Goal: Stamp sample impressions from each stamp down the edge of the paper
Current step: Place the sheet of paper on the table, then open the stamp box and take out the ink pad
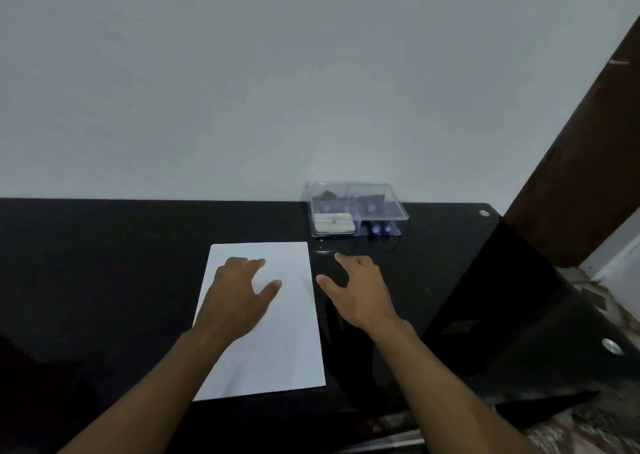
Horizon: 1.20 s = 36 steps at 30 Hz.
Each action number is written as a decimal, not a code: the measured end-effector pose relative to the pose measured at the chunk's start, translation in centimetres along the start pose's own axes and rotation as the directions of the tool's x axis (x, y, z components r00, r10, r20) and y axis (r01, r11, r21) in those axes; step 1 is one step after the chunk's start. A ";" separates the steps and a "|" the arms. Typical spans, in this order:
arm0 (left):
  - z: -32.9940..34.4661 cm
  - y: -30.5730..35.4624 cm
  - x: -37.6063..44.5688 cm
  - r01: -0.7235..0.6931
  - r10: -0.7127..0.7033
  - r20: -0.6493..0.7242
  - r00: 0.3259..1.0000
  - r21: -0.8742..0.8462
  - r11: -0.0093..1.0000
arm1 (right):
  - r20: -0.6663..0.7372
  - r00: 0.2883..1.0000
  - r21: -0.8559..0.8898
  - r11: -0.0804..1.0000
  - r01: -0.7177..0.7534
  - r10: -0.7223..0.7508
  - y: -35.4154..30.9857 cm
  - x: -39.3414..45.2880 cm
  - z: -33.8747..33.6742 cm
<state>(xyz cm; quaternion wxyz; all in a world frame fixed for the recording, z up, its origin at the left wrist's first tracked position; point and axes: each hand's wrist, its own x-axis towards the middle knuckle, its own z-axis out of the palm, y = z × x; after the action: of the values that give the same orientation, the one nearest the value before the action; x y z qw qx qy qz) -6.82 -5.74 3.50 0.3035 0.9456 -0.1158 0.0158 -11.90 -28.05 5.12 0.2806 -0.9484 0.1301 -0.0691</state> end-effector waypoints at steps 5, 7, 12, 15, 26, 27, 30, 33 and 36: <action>2.4 4.6 5.4 0.006 -0.009 -0.029 1.000 -0.099 0.995 | -0.080 0.994 0.075 0.995 -0.064 0.070 3.2 5.4 -2.7; 3.1 6.1 7.5 -0.003 -0.004 -0.041 0.999 -0.155 0.988 | -0.103 0.991 0.099 0.992 -0.079 0.089 4.8 7.4 -3.5; 5.0 8.9 12.7 -0.029 0.004 -0.093 0.996 -0.271 0.962 | -0.148 0.980 0.172 0.979 -0.106 0.132 8.0 12.2 -5.1; 6.6 10.0 15.6 -0.042 0.012 -0.100 0.995 -0.308 0.951 | -0.149 0.974 0.196 0.970 -0.141 0.172 9.5 15.3 -5.4; 10.7 11.1 21.5 0.091 -0.106 -0.017 0.994 -0.392 0.916 | -0.100 0.984 0.222 0.968 -0.119 0.144 12.3 22.0 -5.3; 10.9 11.0 21.6 0.096 -0.108 -0.010 0.994 -0.393 0.914 | -0.090 0.987 0.227 0.967 -0.113 0.137 12.4 22.2 -5.3; 11.1 10.9 21.6 0.120 -0.136 -0.009 0.991 -0.410 0.904 | -0.058 0.990 0.249 0.962 -0.111 0.130 12.9 22.3 -4.8; 11.3 11.0 21.5 0.141 -0.162 -0.012 0.987 -0.428 0.893 | -0.070 0.988 0.261 0.958 -0.116 0.139 13.0 22.1 -4.5; 11.2 11.1 21.3 0.154 -0.168 0.002 0.986 -0.420 0.895 | -0.082 0.985 0.254 0.959 -0.124 0.149 12.9 21.6 -4.6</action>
<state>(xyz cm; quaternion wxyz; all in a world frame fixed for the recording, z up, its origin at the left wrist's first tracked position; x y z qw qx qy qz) 10.95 -25.48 2.86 0.5012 0.8645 -0.0327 -0.0185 5.15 -47.02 3.15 0.3943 -0.8899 0.1995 -0.1131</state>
